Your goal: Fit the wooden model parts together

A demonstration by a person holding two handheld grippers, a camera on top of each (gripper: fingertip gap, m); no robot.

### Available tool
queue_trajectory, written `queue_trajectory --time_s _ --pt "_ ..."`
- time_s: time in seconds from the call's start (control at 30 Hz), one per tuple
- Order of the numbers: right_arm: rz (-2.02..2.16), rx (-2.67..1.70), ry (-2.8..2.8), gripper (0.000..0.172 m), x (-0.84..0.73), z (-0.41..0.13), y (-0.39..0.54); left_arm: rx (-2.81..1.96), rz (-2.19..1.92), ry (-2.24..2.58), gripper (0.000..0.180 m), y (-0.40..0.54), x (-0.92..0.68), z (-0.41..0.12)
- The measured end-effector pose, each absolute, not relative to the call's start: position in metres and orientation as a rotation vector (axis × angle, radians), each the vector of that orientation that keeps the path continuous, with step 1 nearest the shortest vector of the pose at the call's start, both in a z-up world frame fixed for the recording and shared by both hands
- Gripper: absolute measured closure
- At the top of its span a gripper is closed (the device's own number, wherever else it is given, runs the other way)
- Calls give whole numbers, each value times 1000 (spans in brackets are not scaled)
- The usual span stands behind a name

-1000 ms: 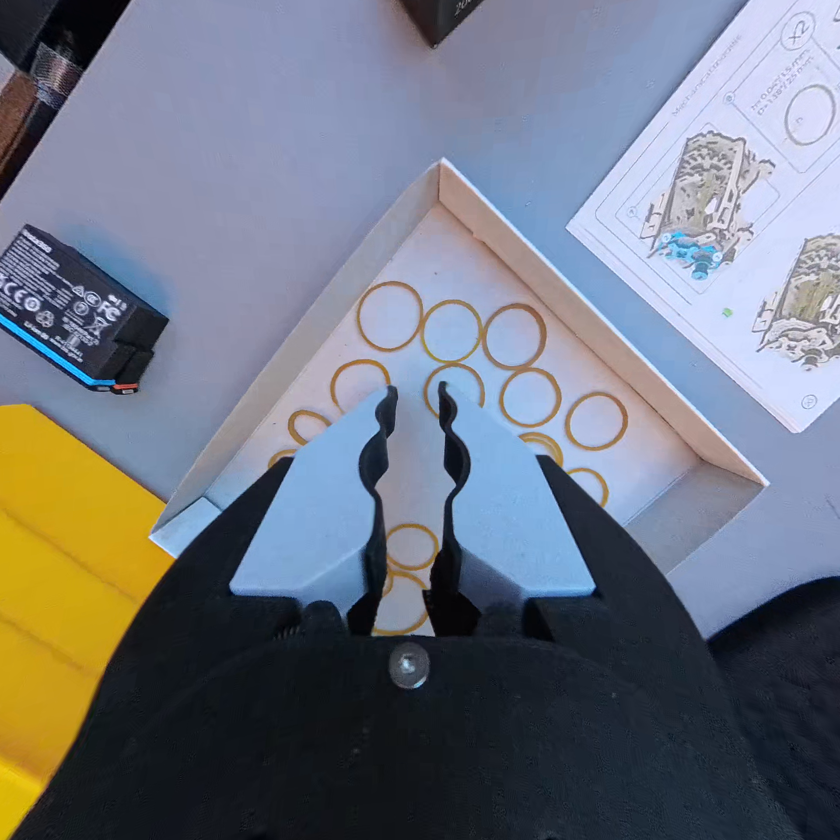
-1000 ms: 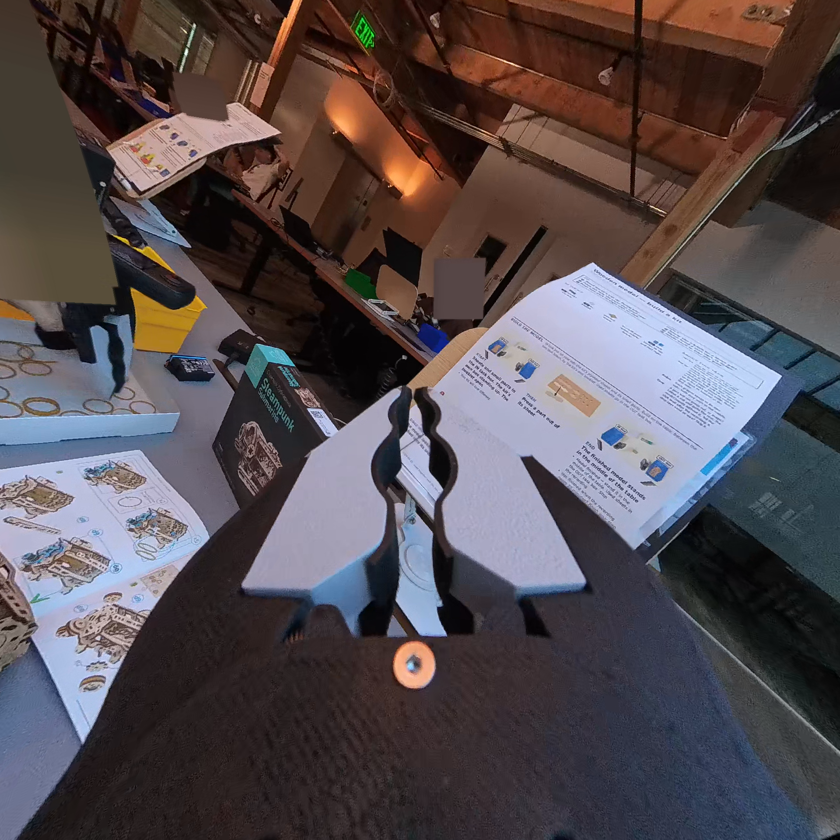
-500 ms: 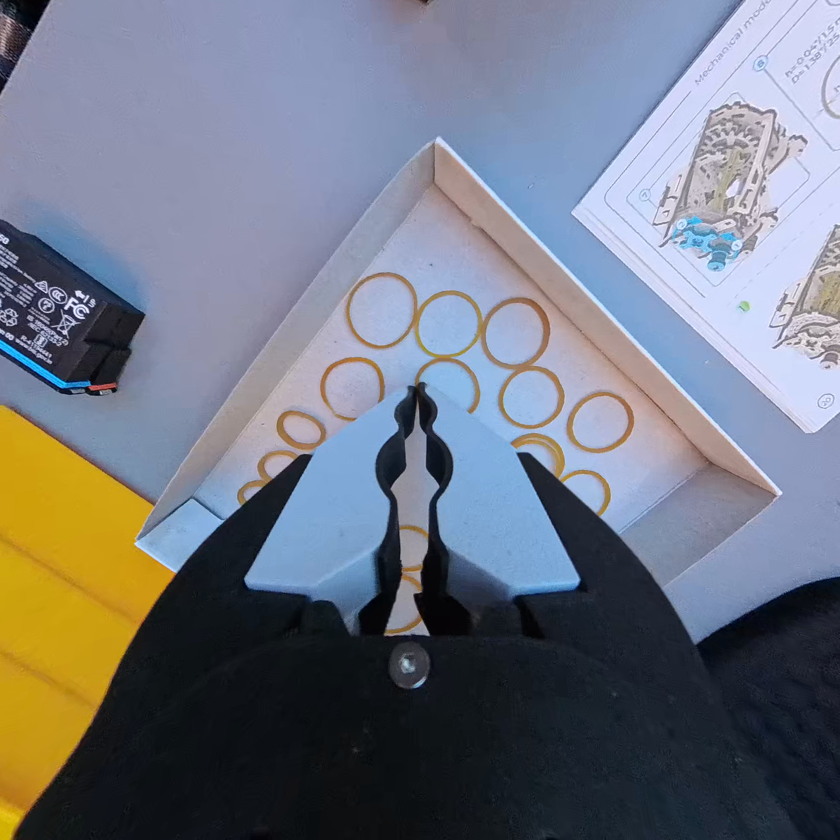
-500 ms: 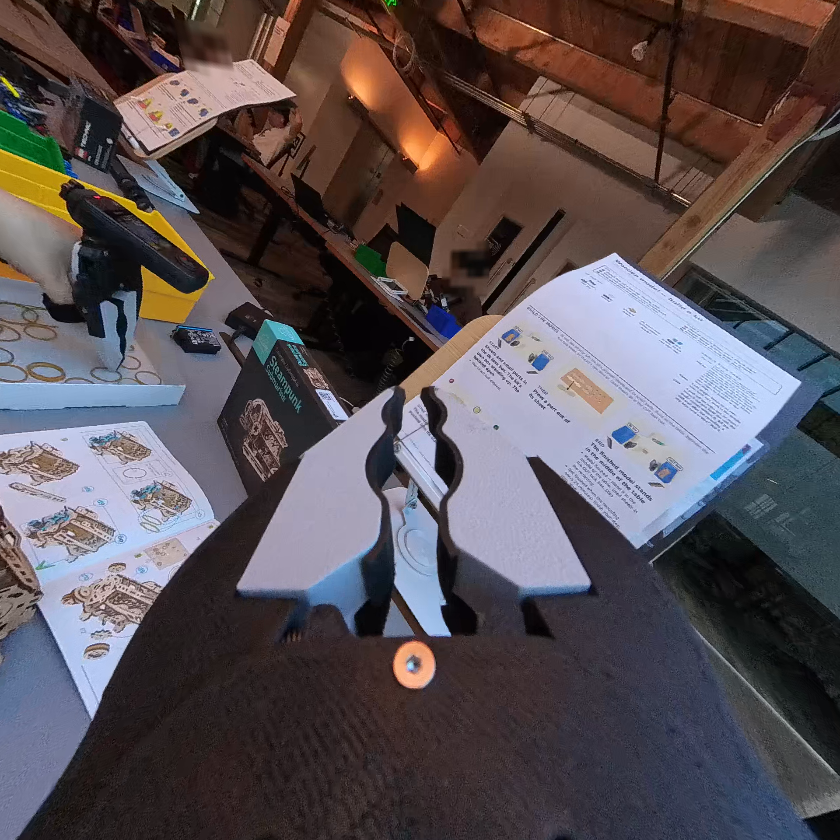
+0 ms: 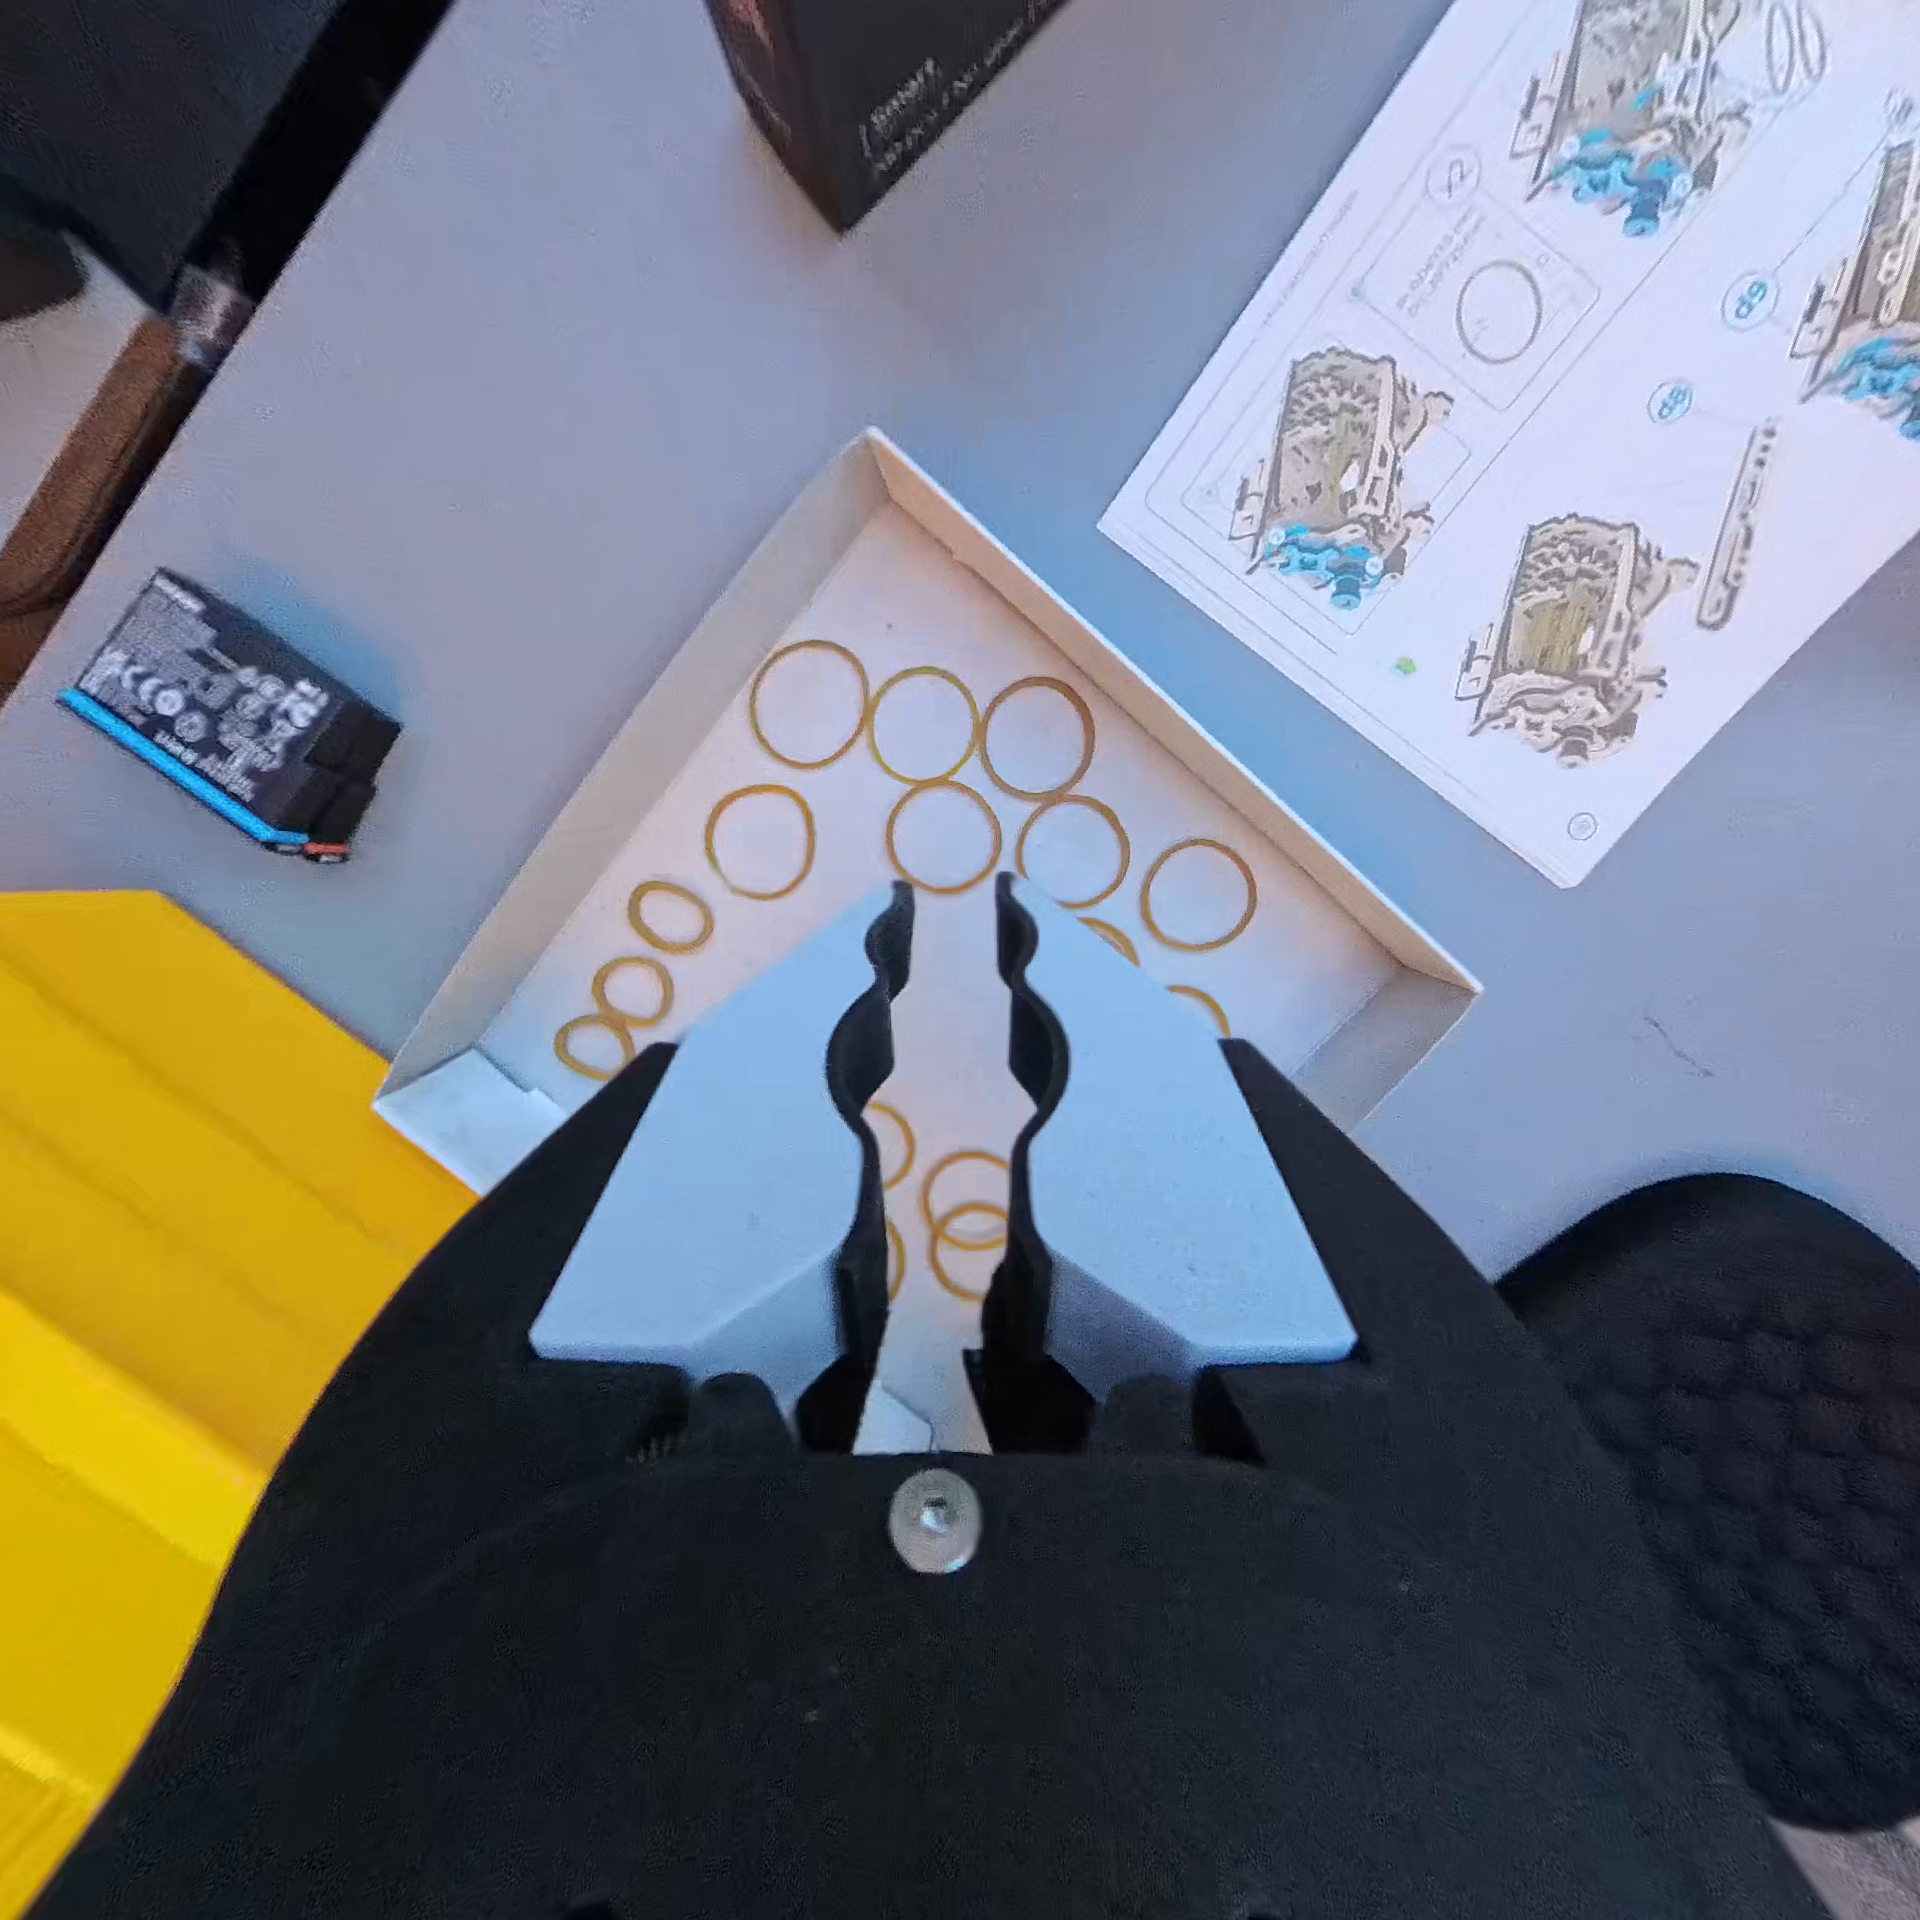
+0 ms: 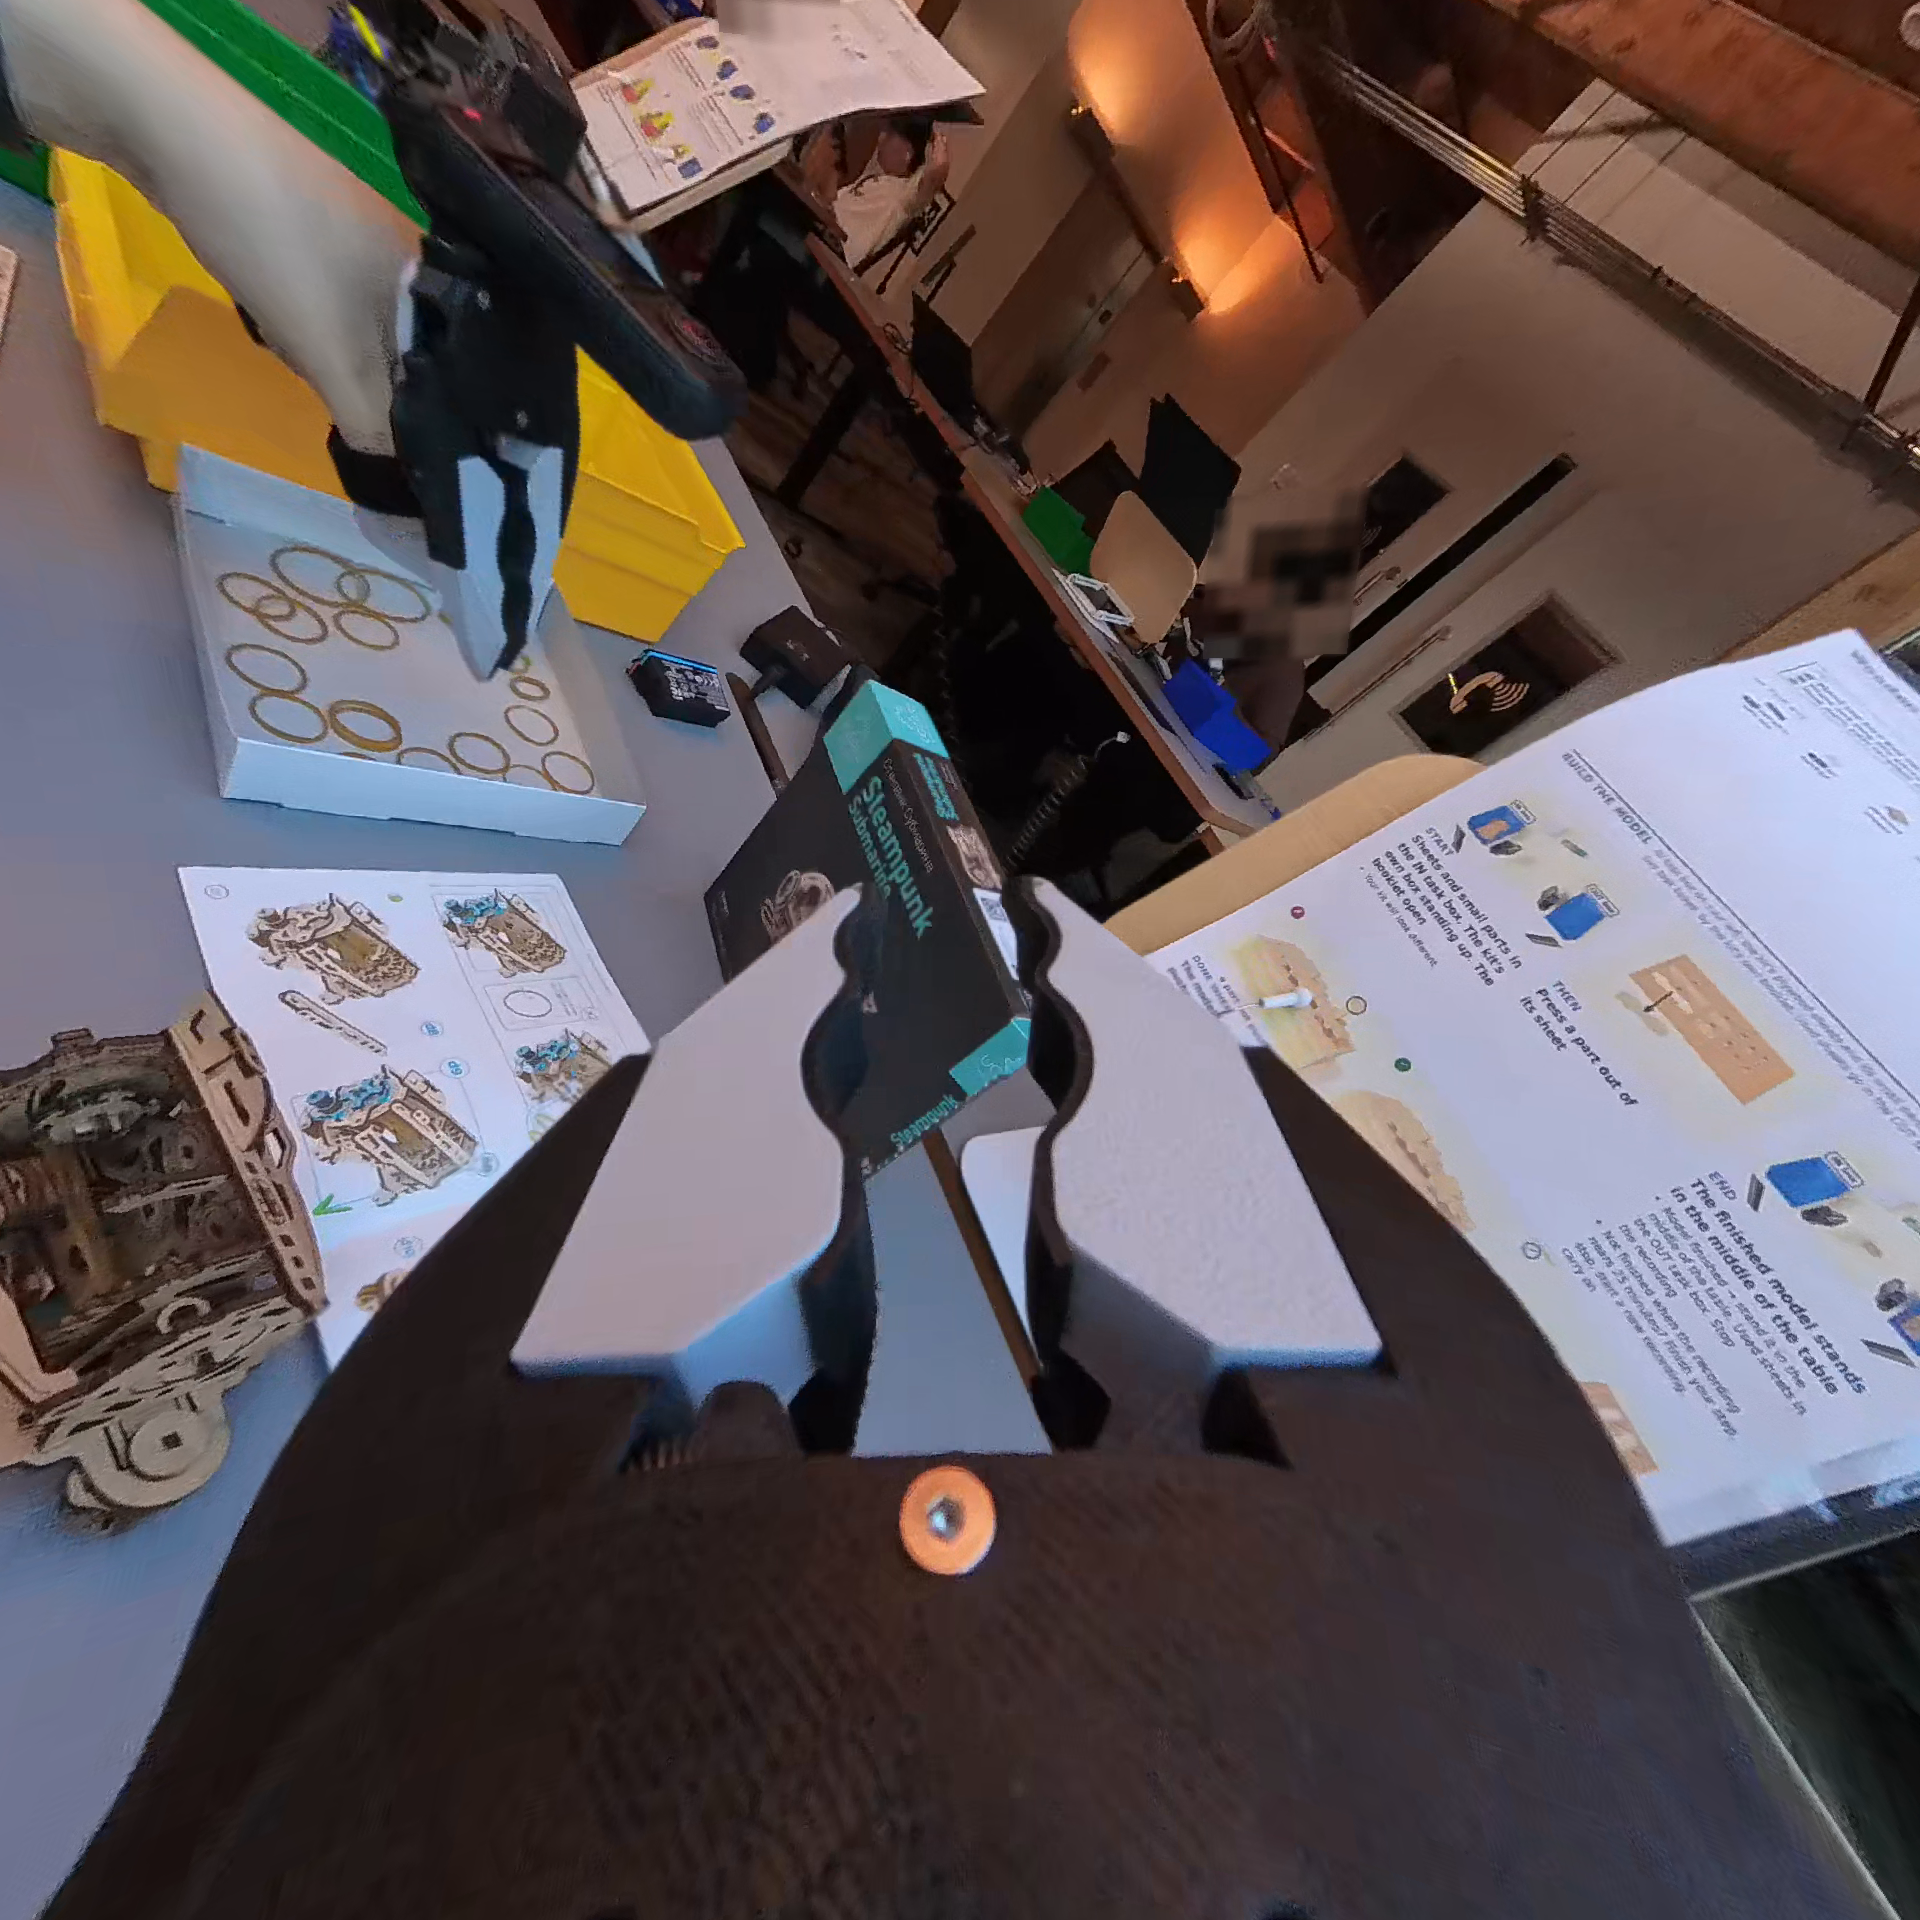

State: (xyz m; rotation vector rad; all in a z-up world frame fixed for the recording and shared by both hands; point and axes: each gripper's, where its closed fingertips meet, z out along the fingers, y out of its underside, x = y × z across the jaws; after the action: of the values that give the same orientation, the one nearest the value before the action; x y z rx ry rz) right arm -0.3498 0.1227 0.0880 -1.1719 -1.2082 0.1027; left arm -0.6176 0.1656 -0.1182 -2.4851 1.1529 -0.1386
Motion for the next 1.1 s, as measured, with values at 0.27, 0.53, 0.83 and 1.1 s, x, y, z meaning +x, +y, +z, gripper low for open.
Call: queue_trajectory --time_s 0.27,0.53,0.83,1.1 --pt "194 -1164 -1188 148 -349 96 114 -2320 -158 1510 161 166 -608 -140" --pt "197 -1187 -1154 148 -334 99 123 -2337 -108 1681 163 168 -615 -163" --pt "199 -1200 -1139 148 -327 100 127 -2363 -207 1638 180 161 -614 -158" --pt "217 -1191 -1237 147 -353 81 118 -2093 -473 1458 180 141 -573 -60"
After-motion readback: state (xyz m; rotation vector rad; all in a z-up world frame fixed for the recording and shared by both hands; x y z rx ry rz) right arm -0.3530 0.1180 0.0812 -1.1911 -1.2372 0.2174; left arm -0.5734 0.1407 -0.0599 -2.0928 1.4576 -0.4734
